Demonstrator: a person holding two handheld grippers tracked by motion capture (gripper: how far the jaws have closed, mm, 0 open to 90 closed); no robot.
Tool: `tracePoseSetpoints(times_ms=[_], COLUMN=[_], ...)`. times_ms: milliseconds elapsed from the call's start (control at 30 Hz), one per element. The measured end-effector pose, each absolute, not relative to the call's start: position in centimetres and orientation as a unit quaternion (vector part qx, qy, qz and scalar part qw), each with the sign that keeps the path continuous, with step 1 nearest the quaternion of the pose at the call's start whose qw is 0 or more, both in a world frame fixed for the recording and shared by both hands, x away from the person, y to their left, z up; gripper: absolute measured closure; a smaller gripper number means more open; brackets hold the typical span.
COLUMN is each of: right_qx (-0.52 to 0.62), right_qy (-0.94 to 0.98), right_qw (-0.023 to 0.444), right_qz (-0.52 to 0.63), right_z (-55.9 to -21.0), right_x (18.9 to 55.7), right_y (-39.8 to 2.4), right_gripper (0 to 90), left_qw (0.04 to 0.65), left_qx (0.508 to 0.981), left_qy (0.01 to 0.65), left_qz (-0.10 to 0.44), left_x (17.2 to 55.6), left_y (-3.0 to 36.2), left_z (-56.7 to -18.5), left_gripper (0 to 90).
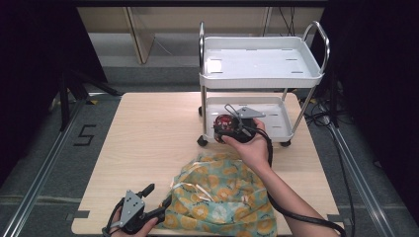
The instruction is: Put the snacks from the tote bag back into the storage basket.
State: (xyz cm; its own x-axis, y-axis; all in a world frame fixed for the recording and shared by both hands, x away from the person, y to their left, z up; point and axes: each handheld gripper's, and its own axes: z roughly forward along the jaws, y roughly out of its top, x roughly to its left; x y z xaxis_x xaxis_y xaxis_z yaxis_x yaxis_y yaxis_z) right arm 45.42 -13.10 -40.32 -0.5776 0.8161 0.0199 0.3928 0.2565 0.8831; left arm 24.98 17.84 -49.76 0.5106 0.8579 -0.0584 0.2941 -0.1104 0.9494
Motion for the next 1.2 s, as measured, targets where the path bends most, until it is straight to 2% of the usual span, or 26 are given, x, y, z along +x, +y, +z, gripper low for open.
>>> tracePoseSetpoints(times_ms=[1200], right_qx=[0.405], right_qy=[0.760], right_qw=[0.228], right_qz=[0.455], right_z=[-40.0], right_x=[46.3], right_y=[-12.5], right_gripper=[26.9], left_qw=[0.524], left_qx=[0.692], left_qy=[0.417], left_qz=[0.269], left_x=[25.0], left_y=[17.8], left_z=[-49.8], left_gripper=[29.4])
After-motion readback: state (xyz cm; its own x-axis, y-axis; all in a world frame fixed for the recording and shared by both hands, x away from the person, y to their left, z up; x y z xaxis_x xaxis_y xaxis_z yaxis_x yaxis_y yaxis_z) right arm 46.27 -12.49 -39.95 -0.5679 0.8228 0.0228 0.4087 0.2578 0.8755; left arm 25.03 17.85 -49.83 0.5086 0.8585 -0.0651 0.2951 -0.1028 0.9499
